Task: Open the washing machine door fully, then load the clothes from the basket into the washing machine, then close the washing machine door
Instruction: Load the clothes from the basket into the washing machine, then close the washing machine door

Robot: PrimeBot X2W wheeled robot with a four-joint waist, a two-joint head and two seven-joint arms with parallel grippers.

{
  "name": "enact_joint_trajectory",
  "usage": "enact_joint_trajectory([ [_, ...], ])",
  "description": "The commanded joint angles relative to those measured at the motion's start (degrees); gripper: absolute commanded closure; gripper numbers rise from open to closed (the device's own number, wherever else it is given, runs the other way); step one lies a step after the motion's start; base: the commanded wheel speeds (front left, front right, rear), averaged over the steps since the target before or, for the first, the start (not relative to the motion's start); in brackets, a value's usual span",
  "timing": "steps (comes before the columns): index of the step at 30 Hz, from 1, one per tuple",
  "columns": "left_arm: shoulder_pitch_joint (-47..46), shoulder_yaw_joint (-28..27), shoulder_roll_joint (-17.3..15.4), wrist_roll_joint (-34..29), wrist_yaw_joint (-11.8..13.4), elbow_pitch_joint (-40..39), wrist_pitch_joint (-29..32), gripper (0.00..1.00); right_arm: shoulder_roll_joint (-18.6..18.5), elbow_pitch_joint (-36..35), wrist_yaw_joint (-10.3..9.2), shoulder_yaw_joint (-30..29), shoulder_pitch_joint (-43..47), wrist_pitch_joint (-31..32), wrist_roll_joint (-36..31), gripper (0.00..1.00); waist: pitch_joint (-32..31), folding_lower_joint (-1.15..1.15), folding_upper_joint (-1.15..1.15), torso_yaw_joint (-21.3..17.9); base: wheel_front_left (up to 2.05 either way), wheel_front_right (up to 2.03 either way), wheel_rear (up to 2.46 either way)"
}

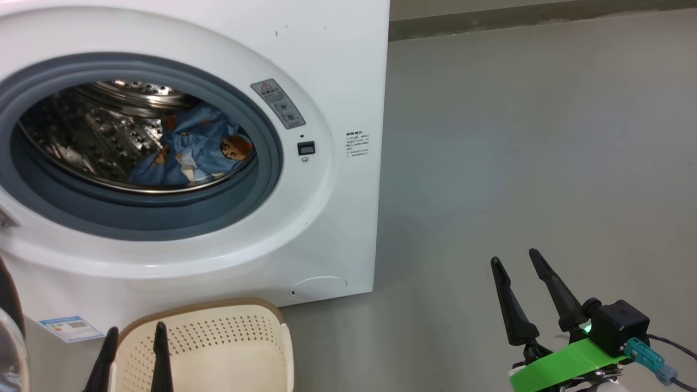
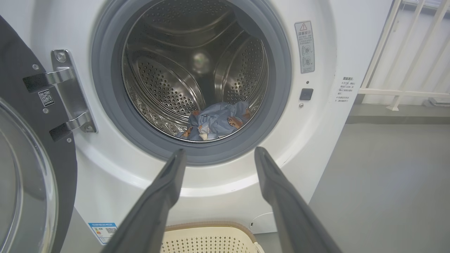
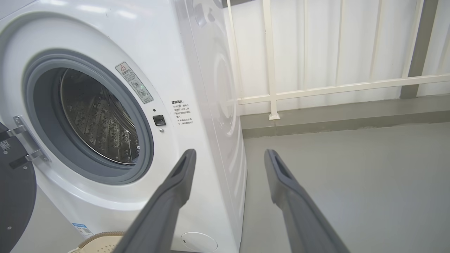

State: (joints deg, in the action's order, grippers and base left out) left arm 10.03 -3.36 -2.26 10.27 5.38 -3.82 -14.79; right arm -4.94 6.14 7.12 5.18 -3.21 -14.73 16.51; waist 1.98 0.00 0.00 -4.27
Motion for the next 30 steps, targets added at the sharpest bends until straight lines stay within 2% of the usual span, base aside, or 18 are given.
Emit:
enact_joint_trajectory([
  [1, -0.37, -1.68, -0.62, -0.87, 0.51, -1.85, -0.21, 0.0, -0.14, -1.42, 0.36, 1.39, -0.2, -0.27, -0.88, 0.0, -0.19, 0.0, 0.0, 0.1, 0.0, 0.0, 0.0],
  [30, 0.84, -0.93, -0.62, -1.49, 2.28, -1.06, -0.21, 0.0, -0.17, -0.69, 0.36, 1.13, 0.84, -0.27, -1.44, 0.0, -1.48, 0.0, 0.0, 0.96, -0.02, 0.02, 0.0],
])
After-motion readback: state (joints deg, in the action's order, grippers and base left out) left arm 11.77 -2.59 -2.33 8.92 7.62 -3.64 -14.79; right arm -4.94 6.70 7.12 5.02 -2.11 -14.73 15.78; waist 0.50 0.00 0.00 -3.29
